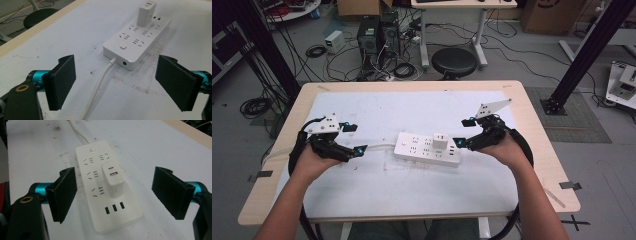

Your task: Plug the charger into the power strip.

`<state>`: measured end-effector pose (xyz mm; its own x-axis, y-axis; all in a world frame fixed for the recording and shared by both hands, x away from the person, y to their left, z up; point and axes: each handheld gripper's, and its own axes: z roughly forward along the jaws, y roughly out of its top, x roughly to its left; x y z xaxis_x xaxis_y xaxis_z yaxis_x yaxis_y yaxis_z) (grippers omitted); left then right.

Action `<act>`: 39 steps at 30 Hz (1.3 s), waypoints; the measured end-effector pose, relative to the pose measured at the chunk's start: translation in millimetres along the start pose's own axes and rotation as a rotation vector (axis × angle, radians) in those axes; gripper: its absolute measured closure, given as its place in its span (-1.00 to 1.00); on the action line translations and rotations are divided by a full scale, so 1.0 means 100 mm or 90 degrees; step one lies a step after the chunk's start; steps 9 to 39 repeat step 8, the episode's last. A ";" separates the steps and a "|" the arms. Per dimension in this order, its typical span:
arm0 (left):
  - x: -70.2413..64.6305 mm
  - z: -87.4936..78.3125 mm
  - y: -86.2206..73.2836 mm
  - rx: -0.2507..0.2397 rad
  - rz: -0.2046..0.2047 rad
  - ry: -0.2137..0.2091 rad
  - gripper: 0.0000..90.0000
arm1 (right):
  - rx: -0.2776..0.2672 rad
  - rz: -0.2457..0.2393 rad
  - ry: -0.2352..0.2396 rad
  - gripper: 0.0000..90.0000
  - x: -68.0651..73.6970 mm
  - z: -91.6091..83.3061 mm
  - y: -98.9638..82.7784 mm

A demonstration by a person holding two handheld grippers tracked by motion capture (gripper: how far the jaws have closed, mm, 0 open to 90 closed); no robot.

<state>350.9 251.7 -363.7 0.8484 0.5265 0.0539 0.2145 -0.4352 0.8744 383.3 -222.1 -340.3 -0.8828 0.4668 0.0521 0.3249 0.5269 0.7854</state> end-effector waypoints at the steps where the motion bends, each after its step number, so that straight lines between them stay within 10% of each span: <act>1: 0.00 0.00 0.00 0.000 -0.001 0.000 -0.63 | 0.001 0.003 0.000 -0.54 0.00 0.00 0.00; 39: 0.00 0.02 0.00 0.004 -0.002 0.002 -0.63 | 0.000 0.001 0.000 -0.54 0.02 -0.01 0.00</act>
